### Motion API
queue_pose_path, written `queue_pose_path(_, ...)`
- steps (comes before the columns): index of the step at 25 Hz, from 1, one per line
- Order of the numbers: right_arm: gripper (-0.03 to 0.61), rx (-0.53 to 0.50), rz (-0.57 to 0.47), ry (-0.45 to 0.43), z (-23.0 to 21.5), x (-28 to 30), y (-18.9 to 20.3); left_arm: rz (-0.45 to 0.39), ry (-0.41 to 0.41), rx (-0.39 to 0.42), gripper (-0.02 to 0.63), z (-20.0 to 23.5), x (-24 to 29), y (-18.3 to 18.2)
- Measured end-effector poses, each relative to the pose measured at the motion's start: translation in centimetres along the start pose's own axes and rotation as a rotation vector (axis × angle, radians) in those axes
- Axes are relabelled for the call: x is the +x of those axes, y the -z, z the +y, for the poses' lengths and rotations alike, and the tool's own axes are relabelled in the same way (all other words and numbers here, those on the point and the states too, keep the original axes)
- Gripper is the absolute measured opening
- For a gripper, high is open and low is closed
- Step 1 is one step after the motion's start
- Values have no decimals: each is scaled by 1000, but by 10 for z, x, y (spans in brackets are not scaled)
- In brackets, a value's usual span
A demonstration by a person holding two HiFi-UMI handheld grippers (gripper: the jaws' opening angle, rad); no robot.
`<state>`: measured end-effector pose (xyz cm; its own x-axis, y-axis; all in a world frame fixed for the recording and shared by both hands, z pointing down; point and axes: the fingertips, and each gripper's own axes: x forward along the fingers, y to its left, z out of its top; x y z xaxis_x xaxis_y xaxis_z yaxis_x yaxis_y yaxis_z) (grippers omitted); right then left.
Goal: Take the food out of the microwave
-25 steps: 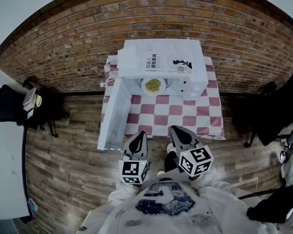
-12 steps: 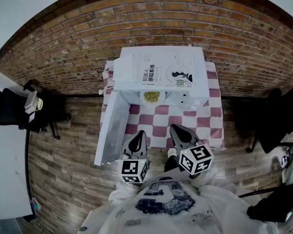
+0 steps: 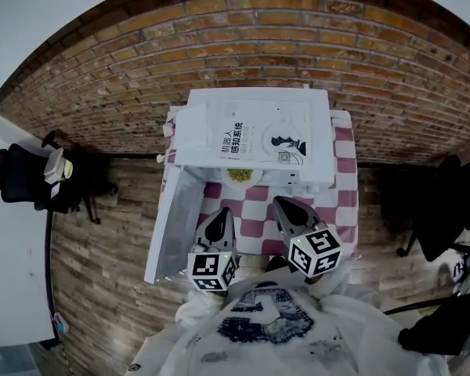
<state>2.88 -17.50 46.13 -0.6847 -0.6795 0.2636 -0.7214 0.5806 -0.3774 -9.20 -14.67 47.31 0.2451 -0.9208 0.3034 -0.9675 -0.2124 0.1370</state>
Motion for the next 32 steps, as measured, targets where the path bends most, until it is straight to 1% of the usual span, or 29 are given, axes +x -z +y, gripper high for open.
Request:
queue_pose_path(4,14,2,10,-14,-16,9,-4,-2,-25,0,8,0,15,-2)
queue_pose_path(8,14,12,15,-17,-24,14,-5,6,-27,14,8,-2,24,-4)
queue_pose_path(15,14,22,37,-7,-28,23,-1,17,-29,7,8,7,33,-2)
queue_pose_path(19,14,20,38,7,-28,30,-3,19,-23,4,8,16,38,-1)
queue_pose_path(22,14,11,35,20,-26,34,-7,14,-17,16,8,22,42,-5)
queue_pose_path(25,14,12,35,32,-22,41,-7,9,0,30,8,28,46,-8)
queue_pose_path(32,14,4,34,65,-14,48,-2,10,42,35,8,38,51,-7)
